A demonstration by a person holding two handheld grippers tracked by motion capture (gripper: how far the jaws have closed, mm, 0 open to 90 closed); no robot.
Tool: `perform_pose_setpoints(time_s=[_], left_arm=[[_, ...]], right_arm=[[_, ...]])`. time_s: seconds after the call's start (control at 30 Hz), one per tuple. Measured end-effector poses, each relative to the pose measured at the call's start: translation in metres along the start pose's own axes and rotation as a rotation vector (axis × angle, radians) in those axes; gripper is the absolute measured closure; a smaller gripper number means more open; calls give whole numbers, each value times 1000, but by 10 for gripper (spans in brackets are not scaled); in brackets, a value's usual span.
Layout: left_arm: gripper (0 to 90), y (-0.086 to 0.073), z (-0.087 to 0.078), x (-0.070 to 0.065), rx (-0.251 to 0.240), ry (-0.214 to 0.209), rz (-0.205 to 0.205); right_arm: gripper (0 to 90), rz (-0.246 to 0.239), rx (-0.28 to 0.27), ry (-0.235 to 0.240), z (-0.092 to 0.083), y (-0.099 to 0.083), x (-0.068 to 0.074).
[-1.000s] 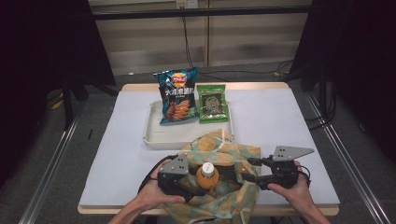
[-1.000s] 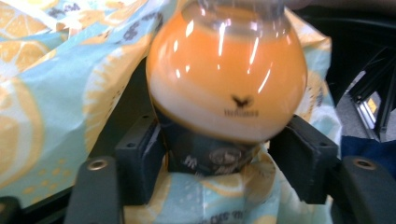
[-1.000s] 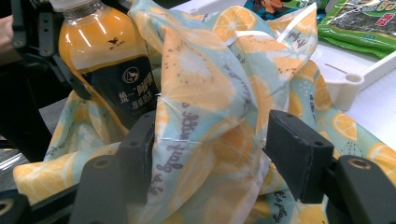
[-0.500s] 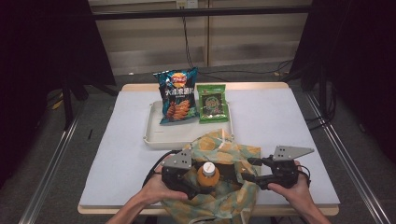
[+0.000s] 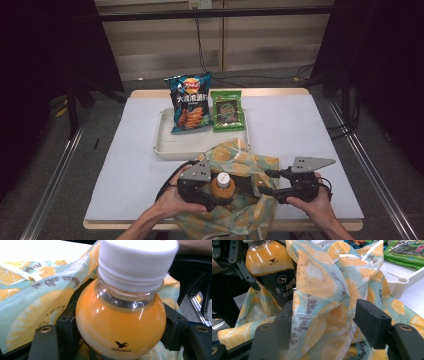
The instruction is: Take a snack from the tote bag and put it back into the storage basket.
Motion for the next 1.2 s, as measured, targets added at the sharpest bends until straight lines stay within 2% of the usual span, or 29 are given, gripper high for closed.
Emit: perform_pose_setpoints(time_s=[0.07,0.3,0.4,0.6,0.73,0.87,0.9,1.03,1.2], left_arm=[[304,1,-2,-1,-5,4,-8],[304,11,-15,-7,-74,3,-47],[303,15,-22,-10,-89,-6,-47],[303,23,-32,-13,-100,-29,-62],[303,28,-36,-14,-102,-29,-66],[304,38,-47,-14,-134,-25,-64],[304,39,-49,-13,-141,-26,-70],[304,45,-57,-9,-153,-5,-85],[303,54,-68,-3,-173,8,-94]], right_arm=[[368,-1,-2,1,0,0,0],[376,3,1,1,0,-1,0],[390,2,2,1,0,-1,1],[411,-10,12,0,2,-4,2],[417,-9,18,0,3,-5,3],[488,-28,18,-2,3,-5,4],[557,-30,22,1,3,-5,4],[676,-25,39,9,7,-5,4],[771,-33,43,17,9,-5,5]])
Point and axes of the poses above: each handheld gripper's, and its own axes: z roughly forward along the jaws, y roughly out of its top, x roughly to its left, the point moved 1 cm from there along z, roughly forward along the jaws, and after that the axes turned 5 degrees about x, right-handed, at the moved point
